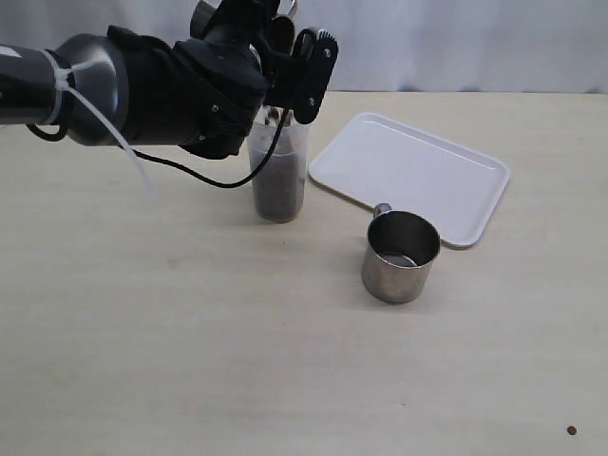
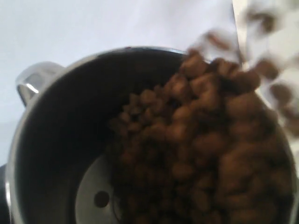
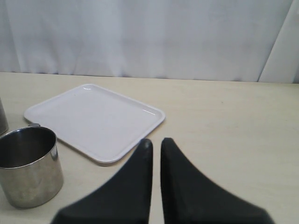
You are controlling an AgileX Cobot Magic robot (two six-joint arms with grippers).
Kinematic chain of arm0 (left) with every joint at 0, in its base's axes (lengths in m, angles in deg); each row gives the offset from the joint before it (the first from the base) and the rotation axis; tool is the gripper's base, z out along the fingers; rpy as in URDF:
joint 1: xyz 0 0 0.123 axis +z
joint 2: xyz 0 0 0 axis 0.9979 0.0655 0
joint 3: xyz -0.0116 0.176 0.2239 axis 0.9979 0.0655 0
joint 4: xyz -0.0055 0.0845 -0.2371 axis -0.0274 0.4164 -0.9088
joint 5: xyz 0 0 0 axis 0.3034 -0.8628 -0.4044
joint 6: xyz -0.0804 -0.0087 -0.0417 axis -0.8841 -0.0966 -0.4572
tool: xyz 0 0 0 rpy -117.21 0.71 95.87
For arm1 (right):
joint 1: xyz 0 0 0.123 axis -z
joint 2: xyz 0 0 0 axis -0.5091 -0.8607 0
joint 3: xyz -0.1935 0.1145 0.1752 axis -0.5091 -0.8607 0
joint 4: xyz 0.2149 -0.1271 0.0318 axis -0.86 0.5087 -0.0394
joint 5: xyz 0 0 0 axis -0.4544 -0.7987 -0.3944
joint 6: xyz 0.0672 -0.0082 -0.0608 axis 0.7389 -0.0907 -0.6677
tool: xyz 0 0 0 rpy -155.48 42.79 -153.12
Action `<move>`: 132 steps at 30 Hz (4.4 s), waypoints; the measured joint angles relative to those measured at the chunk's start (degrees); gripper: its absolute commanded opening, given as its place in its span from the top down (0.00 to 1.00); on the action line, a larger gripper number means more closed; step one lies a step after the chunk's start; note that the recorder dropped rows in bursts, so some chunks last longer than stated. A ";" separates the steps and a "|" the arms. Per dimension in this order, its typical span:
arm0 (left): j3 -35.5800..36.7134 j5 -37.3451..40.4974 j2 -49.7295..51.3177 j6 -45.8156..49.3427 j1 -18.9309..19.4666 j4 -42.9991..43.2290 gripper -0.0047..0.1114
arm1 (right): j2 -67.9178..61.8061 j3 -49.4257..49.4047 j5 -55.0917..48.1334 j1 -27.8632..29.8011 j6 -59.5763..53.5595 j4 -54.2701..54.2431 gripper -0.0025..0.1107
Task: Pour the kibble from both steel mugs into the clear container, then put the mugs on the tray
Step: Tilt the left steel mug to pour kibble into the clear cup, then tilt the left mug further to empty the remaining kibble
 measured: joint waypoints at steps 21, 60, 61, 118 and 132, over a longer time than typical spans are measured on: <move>0.00 -0.85 0.00 12.56 0.00 0.00 0.96 | 0.00 0.00 0.00 0.00 0.00 0.00 0.94; -2.84 0.38 0.00 35.08 -2.54 0.66 0.96 | 0.00 0.00 0.00 0.00 0.00 0.00 0.94; -2.84 0.49 0.00 35.85 -2.54 0.66 0.96 | 0.00 0.00 0.00 0.00 0.00 0.00 0.94; -4.69 25.37 6.65 35.07 -10.34 0.44 0.96 | 0.00 0.00 0.00 0.00 0.00 0.00 0.94; -7.08 25.52 9.76 36.35 -10.59 0.31 0.96 | 0.00 0.00 0.00 0.00 0.00 0.00 0.94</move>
